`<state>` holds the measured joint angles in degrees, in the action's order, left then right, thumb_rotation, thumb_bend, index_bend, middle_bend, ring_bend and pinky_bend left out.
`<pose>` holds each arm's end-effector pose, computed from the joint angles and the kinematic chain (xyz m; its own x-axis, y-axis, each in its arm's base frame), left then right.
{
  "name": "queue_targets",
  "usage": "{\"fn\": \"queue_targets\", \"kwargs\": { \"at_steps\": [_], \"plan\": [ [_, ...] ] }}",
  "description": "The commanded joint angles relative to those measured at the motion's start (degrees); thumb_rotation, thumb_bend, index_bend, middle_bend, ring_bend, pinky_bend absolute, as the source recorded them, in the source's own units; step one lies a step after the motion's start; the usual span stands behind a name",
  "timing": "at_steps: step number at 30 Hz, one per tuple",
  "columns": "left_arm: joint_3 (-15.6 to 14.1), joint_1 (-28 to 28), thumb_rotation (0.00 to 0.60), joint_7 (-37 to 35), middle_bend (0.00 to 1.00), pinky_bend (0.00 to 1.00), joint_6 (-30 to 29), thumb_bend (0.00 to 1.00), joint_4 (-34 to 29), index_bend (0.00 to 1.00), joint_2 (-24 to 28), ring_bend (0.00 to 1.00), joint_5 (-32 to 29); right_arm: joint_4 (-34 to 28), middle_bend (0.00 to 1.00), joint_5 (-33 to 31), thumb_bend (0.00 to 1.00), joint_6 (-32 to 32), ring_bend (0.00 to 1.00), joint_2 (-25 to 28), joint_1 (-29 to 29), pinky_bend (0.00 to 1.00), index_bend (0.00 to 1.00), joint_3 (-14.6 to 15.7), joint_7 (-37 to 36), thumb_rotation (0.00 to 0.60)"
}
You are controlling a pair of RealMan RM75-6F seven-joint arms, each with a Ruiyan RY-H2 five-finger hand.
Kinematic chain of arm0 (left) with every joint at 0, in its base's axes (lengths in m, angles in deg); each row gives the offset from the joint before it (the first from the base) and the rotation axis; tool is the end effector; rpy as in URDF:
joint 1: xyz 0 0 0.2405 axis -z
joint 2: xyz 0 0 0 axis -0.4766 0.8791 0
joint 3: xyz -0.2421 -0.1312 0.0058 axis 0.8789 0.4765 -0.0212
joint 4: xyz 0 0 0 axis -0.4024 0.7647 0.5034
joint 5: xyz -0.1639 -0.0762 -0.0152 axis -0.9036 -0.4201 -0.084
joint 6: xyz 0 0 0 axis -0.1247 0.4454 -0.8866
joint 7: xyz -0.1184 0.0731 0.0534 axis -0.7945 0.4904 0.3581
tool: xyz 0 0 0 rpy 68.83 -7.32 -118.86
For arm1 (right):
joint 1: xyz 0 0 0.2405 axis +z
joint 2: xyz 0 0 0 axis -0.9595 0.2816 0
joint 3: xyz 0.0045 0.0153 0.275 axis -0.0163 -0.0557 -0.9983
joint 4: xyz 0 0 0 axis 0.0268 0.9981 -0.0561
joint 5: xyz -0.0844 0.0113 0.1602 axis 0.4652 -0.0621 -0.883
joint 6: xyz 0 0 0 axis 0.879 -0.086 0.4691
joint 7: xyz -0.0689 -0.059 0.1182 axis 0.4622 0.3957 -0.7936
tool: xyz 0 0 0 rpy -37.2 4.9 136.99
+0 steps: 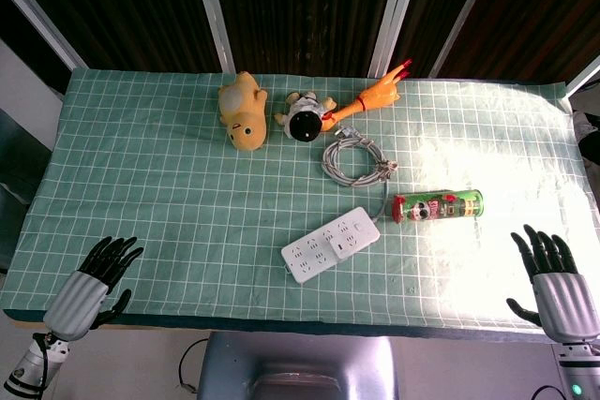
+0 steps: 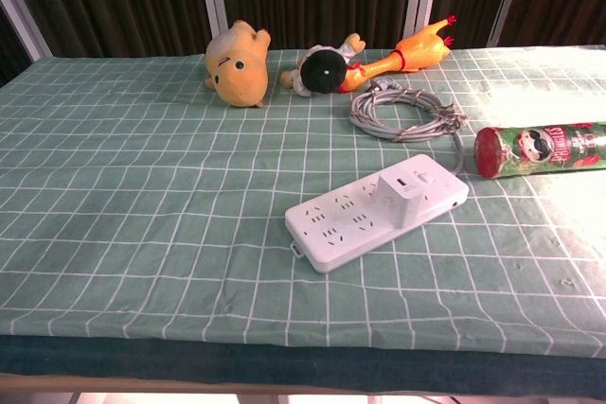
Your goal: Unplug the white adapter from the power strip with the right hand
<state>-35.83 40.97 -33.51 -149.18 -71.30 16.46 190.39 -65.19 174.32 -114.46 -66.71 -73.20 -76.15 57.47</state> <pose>-0.2926 0.1936 0.1317 0.4068 0.0744 0.9105 0.8385 -0.4259 -0.3399 -0.3182 -0.1544 0.1933 0.5383 -0.0245 0.8424 -0.8427 -0.0021 0.5384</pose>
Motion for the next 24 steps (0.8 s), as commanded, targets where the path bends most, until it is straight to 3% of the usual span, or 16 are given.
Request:
{"fn": "queue_targets", "kwargs": {
  "at_steps": [1,7,11,18,24],
  "plan": [
    [-0.25,0.12,0.600,-0.05,0.00,0.03,-0.11,0.49,0.15,0.00,-0.17,0.00,0.53,-0.04,0.00,0.06,0.19,0.00,0.00,-0.04,0.01,0.00,0.00,0.02,0.05,0.600],
    [-1.75,2.10,0.600,-3.92,0.00,0.06,-1.00,0.50,1.25,0.00,-2.50,0.00,5.70,0.62,0.00,1.09,0.19,0.60,0.00,-1.08,0.83,0.00,0.00,0.00,1.00,0.600],
    [-0.13,3.95,0.600,-4.39,0.04,0.18,-2.89,0.65,3.61,0.00,-9.01,0.04,8.46,1.20,0.00,2.77,0.19,2.36,0.00,-2.48,2.61,0.00,0.00,0.05,1.98,0.600],
    [-0.38,9.67,0.600,1.45,0.05,0.13,8.34,0.67,-1.75,0.00,-12.51,0.03,9.05,-0.55,0.00,3.53,0.19,10.04,0.00,-4.26,8.89,0.00,0.00,-1.57,5.26,0.600],
    [1.22,13.22,0.600,5.51,0.04,0.12,17.36,0.68,-6.03,0.00,-16.23,0.01,4.79,-2.43,0.00,2.32,0.19,17.19,0.00,-6.72,14.37,0.00,0.00,-3.02,8.55,0.600]
  ]
}}
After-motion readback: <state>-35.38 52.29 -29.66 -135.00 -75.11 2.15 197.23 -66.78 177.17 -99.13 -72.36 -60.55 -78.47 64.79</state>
